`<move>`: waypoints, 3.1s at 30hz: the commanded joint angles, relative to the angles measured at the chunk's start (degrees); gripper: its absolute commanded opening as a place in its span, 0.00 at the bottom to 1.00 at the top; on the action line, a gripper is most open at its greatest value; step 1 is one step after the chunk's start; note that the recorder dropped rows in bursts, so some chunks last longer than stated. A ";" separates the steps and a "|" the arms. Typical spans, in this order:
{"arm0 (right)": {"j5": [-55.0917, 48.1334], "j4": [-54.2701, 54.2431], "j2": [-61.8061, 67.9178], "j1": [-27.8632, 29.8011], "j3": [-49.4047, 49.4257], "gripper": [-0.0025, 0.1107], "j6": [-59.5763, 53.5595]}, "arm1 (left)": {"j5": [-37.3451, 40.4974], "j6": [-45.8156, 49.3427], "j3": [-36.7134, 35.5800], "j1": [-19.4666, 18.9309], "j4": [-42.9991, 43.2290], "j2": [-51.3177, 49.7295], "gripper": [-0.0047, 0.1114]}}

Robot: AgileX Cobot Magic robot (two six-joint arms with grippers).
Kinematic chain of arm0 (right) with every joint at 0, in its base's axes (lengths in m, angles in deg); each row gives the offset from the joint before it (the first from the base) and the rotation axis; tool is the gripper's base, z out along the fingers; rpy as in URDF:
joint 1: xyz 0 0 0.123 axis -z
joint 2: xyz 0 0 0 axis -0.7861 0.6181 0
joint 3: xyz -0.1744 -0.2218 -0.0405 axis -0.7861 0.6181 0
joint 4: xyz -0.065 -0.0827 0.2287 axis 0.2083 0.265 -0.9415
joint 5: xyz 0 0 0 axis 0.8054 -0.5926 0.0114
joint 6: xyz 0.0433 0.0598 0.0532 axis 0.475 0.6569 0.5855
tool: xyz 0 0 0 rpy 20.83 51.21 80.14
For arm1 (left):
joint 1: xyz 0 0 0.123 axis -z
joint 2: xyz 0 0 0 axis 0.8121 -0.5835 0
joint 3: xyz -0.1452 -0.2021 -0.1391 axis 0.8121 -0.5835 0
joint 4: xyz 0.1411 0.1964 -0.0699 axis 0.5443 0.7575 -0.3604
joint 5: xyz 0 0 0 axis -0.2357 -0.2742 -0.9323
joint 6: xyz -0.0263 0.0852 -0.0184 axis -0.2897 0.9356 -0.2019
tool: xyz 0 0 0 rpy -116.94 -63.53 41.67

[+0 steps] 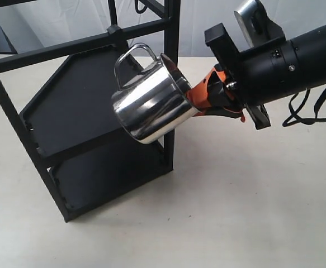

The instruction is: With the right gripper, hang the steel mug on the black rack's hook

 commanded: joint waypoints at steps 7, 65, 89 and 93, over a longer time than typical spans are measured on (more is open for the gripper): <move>2.01 1.31 6.25 -0.07 0.14 0.01 1.41 | -0.30 -0.14 -0.02 0.27 0.03 0.27 0.05; 13.30 34.73 -23.40 -0.05 0.03 0.02 8.81 | -0.30 -0.14 -0.02 0.27 0.03 0.27 0.05; 53.28 34.87 -50.05 1.41 30.43 0.01 0.54 | -0.30 -0.14 -0.02 0.27 0.03 0.27 0.05; 61.05 26.63 -55.88 6.29 42.58 0.01 0.54 | -0.30 -0.14 -0.02 0.27 0.03 0.27 0.05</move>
